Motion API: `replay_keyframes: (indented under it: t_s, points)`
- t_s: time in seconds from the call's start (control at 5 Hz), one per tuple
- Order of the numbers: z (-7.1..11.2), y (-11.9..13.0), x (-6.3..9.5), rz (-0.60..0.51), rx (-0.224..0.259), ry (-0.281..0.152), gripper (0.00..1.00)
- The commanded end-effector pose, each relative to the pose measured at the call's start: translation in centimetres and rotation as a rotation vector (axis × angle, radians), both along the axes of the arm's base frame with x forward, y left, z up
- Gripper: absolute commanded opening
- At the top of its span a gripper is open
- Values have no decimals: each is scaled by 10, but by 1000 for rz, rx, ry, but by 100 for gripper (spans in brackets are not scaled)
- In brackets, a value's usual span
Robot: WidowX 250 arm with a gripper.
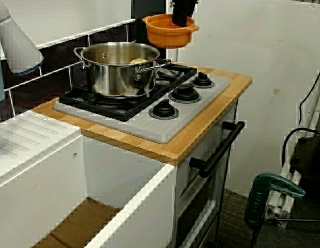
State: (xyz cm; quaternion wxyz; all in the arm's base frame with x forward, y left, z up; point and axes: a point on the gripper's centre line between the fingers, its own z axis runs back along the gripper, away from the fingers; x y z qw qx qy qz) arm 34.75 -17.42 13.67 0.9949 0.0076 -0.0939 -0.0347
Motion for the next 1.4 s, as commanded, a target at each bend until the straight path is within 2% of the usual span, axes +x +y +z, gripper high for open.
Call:
replay_keyframes:
  t_s: [0.0,0.4,0.8,1.0,1.2]
  points:
    - [-12,-4,1,-12,29,-32,0]
    - [-33,-9,5,-19,60,-18,0]
    - [-41,-7,12,-10,73,-11,0]
    - [-41,-4,14,-4,87,3,100]
    - [-36,2,14,4,78,8,100]
